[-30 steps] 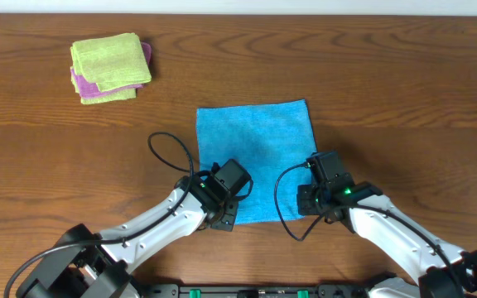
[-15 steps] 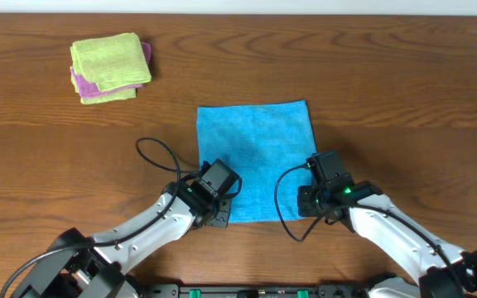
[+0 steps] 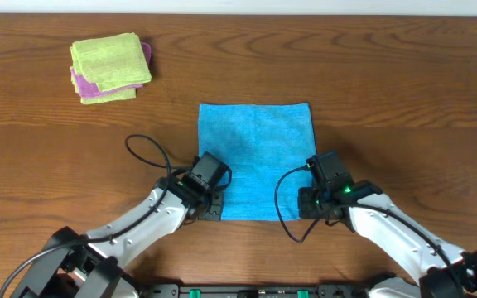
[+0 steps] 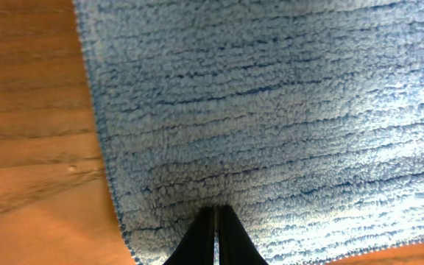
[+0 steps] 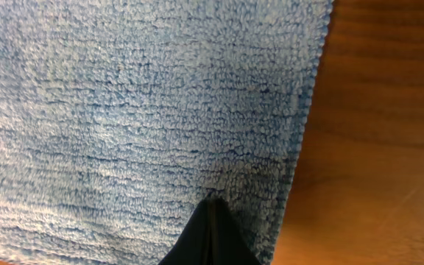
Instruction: Fold the cloth
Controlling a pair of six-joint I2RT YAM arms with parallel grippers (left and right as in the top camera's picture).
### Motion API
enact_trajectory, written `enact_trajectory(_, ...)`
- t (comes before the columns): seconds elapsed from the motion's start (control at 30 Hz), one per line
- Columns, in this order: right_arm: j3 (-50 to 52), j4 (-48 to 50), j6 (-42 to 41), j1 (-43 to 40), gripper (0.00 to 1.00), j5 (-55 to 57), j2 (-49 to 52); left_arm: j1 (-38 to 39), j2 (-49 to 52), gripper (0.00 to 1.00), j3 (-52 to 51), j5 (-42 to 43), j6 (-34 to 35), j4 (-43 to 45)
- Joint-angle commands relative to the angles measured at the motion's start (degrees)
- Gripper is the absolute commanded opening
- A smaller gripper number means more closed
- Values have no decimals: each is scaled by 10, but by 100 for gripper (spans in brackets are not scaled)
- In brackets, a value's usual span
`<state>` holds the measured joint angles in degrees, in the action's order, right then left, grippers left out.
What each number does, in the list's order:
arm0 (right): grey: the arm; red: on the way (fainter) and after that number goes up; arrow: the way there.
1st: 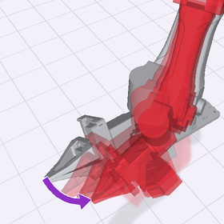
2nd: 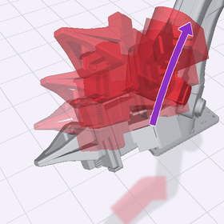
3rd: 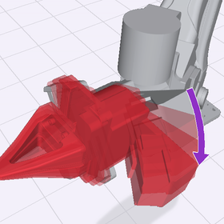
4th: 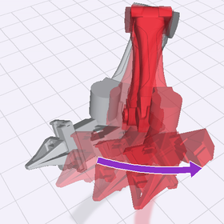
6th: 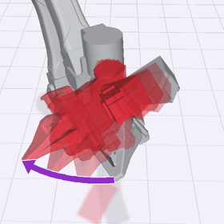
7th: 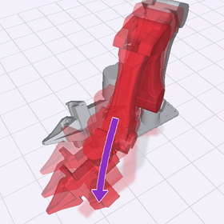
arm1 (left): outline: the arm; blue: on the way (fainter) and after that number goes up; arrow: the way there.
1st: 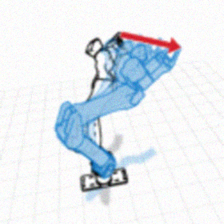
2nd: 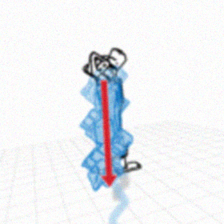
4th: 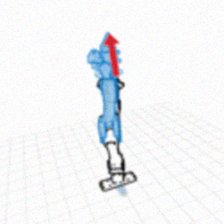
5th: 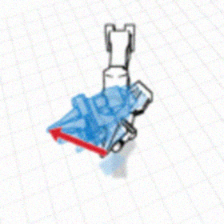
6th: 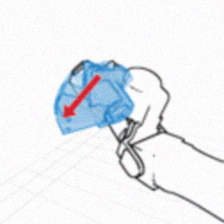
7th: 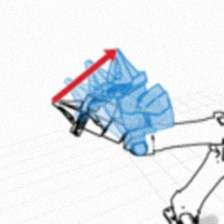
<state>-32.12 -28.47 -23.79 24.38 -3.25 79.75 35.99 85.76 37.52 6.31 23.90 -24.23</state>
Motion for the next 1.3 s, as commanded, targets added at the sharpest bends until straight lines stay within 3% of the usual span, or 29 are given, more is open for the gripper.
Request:
enact_trajectory(0.0, 9, 0, -16, 20, 2, -17, 7, -16, 13, 6, -24, -17, -25, -14)
enact_trajectory(0.4, -15, 2, -9, 29, 2, 21, 7, -15, -21, 6, -20, 12, -25, -16)
enact_trajectory(0.8, -182, -122, 37, 29, 1, 89, 3, -15, -176, 6, 37, -8, -49, -79)
enact_trajectory(0.97, -222, -186, 37, 30, 1, 108, -55, -15, -226, 6, 58, -17, -56, -127)
enact_trajectory(1.27, -225, -267, 25, 53, 2, 134, -268, -15, -334, 6, 84, -24, -64, -163)
